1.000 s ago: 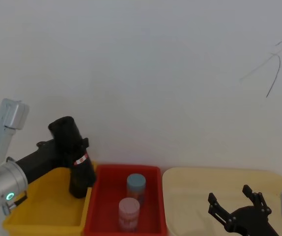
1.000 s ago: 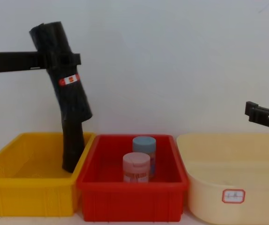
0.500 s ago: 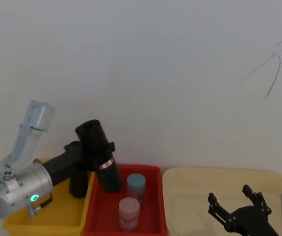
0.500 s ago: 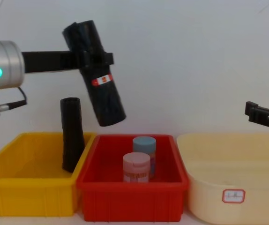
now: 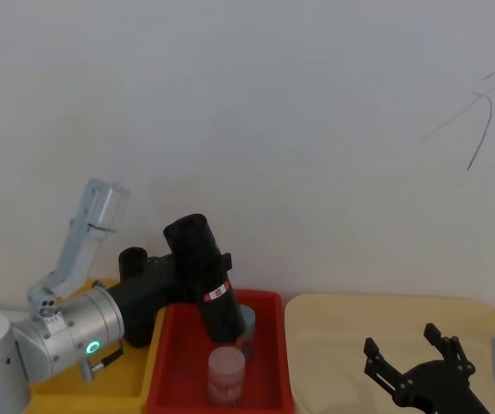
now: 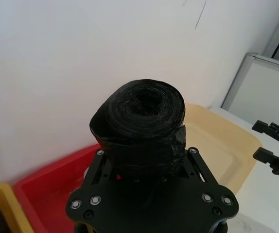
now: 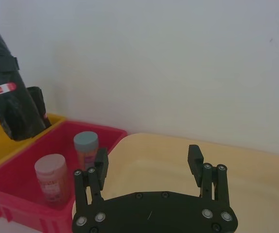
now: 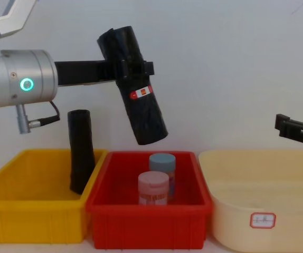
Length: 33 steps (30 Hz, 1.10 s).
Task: Pick up the garbage bag with the one hand and transfer it to the other hand.
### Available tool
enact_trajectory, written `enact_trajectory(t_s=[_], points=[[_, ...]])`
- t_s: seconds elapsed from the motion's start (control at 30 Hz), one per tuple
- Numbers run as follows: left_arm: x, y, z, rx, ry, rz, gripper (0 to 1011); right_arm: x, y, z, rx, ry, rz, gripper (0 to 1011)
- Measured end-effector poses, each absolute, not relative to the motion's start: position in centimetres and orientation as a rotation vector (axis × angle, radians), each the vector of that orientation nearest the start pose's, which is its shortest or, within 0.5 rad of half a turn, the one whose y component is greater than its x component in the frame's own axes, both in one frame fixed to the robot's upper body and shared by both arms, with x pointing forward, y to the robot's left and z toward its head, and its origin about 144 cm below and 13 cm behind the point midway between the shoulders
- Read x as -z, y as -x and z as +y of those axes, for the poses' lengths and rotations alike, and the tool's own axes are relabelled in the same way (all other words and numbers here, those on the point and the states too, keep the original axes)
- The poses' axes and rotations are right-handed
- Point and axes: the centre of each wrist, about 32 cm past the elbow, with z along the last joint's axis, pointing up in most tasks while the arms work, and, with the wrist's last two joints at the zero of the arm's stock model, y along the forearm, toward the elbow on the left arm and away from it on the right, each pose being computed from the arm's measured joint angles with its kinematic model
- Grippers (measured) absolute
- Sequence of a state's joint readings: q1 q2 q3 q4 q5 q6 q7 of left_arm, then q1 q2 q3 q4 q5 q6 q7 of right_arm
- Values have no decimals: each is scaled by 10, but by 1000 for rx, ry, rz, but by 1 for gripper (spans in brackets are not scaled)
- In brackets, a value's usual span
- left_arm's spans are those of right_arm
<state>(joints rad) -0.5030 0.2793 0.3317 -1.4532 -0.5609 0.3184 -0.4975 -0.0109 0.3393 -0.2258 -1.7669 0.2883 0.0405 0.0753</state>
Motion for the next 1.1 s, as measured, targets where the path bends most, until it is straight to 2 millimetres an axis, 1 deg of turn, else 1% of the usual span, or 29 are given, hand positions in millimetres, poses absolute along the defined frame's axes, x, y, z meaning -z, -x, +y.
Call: enact_trajectory(t_s=[0.53,0.87,1.1], points=[[-1277,-573,209,-717,92,128,426,-1202,-459,-238,1068,18,-43,1000],[-1277,-573,209,-703,91,126,426,-1211,-474,-232,923,52,-14,1000],[-1276,-573,209,-647,79,115,426,-1220,-490,-223,803,84,-3,999]])
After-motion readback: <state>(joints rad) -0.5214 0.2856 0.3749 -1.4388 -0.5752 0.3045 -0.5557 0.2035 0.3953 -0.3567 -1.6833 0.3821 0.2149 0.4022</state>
